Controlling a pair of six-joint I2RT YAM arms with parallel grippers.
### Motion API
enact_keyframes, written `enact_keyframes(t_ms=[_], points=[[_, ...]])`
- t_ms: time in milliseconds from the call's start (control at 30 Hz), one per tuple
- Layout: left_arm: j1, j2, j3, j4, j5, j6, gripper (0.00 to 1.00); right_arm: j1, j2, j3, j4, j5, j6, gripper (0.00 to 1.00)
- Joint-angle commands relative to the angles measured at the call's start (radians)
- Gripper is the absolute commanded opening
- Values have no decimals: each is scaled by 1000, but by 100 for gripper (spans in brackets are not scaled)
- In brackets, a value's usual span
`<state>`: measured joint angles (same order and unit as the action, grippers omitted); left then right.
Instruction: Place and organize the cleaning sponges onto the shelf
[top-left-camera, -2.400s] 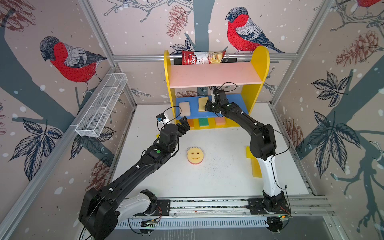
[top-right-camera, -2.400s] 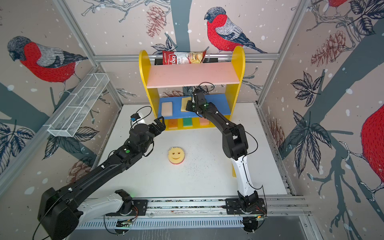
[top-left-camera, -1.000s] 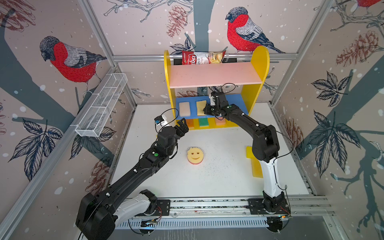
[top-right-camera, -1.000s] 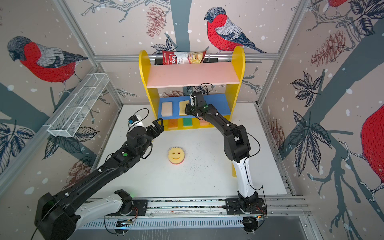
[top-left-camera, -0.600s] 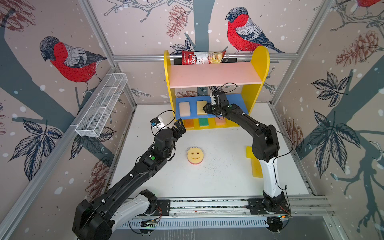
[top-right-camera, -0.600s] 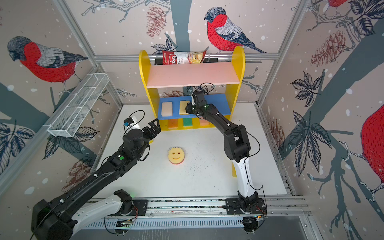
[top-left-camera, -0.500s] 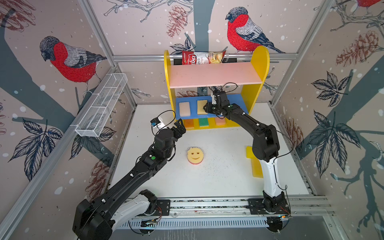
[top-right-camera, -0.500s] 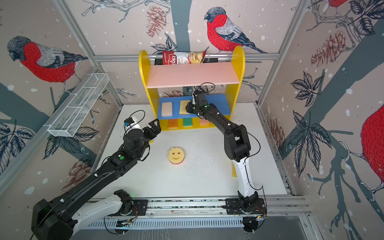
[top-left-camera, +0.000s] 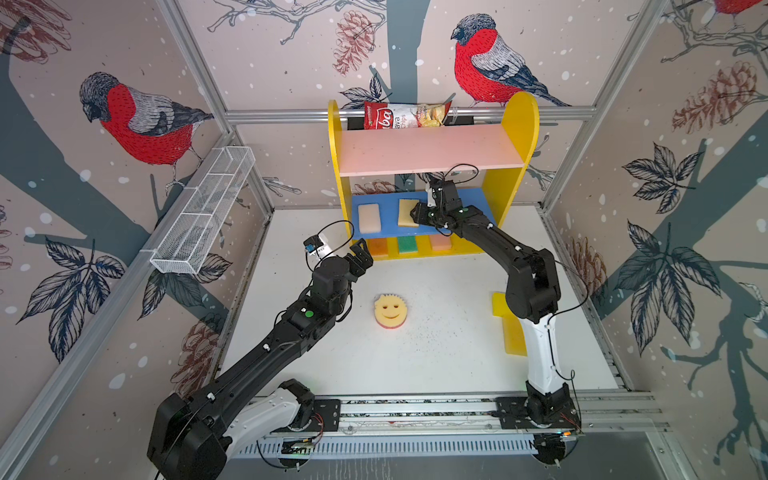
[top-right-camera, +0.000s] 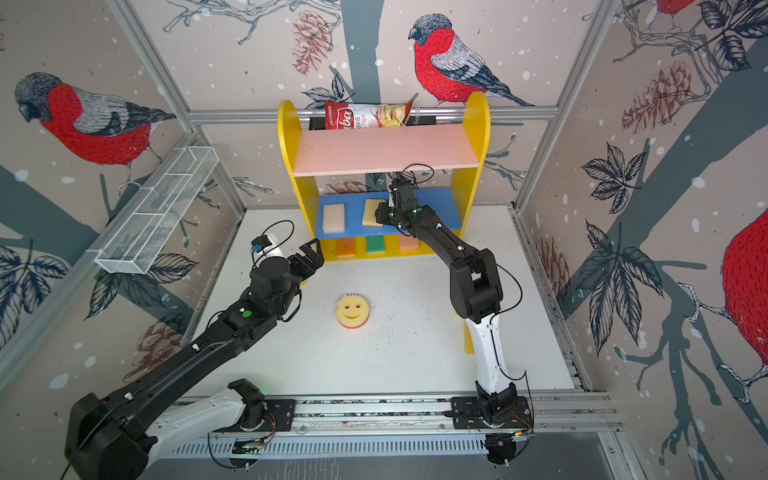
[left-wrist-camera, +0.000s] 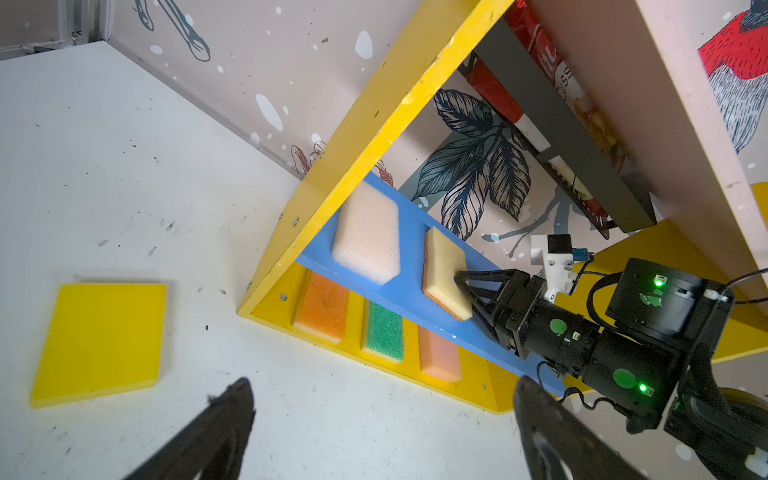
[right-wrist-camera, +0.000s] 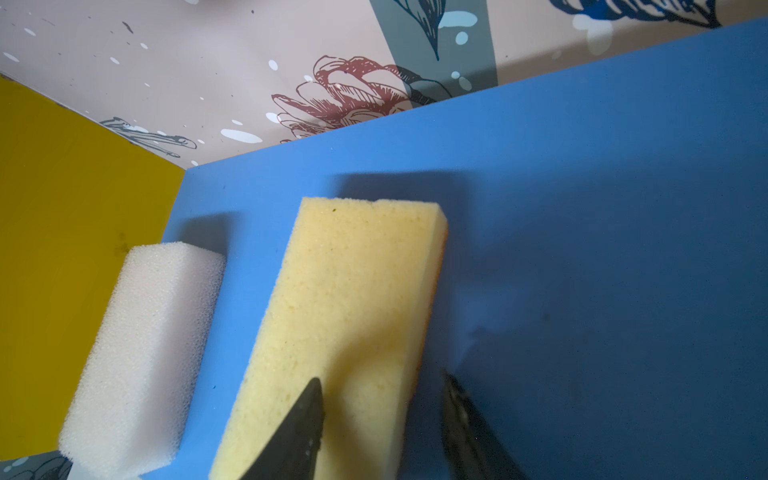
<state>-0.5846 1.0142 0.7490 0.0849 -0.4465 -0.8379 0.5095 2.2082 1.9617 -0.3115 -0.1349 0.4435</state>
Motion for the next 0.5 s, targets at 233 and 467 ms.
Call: enact_keyframes(t_ms=[233, 467], points=[[3, -9, 1, 7, -7, -9, 96, 14, -10, -21, -80, 19, -90, 34], [2, -31, -3, -3, -19, -12, 96, 20, -30, -40, -71, -8, -158, 33]])
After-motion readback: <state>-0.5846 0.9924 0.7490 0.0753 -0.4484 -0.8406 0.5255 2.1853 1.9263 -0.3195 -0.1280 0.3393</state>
